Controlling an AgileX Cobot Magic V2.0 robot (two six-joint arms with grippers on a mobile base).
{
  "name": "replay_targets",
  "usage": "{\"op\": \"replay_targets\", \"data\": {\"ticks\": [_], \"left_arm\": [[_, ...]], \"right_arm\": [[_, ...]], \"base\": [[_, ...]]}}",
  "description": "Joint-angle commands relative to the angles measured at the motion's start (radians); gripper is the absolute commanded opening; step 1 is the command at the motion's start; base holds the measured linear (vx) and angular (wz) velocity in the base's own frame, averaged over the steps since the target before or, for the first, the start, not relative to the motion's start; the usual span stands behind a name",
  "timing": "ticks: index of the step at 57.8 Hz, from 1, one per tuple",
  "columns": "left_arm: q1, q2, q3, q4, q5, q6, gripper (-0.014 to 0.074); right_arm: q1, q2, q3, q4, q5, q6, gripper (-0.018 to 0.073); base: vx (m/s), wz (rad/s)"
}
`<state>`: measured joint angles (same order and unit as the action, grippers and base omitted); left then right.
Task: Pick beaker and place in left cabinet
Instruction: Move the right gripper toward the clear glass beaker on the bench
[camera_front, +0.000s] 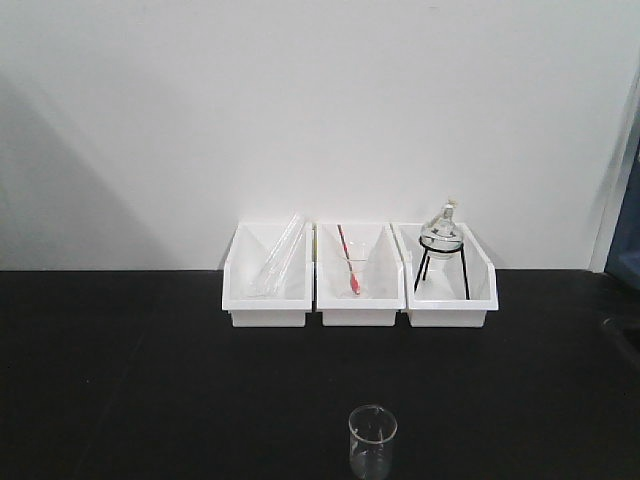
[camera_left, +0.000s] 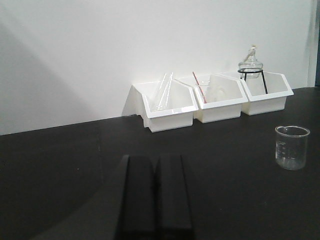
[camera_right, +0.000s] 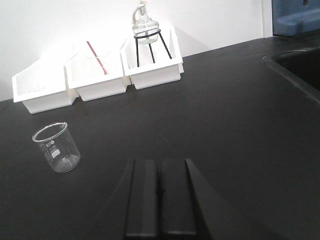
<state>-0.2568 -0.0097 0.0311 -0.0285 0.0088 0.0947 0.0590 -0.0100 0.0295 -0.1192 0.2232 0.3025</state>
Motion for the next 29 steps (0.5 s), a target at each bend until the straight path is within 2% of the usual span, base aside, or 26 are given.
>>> {"op": "replay_targets", "data": {"ticks": [1, 19, 25, 29], "left_arm": [[-0.004, -0.019, 0.016, -0.008, -0.084, -0.004, 0.0001], [-0.004, -0.019, 0.016, -0.008, -0.084, -0.004, 0.0001], [-0.004, -0.019, 0.016, -0.008, -0.084, -0.004, 0.0001], [-0.004, -0.019, 0.016, -0.008, -0.084, -0.004, 0.0001]], "right_arm": [[-0.007, -0.015, 0.007, -0.012, -0.081, -0.002, -0.0008], [-0.007, -0.015, 0.006, -0.014, -0.109, -0.002, -0.0008], [-0.007, -0.015, 0.005, -0.017, -0.214, -0.002, -0.0008], [-0.007, -0.015, -0.004, -0.021, -0.346, -0.004, -0.0008]], "base": [[0.0, 0.0], [0.0, 0.0], [0.0, 0.0], [0.0, 0.0]]}}
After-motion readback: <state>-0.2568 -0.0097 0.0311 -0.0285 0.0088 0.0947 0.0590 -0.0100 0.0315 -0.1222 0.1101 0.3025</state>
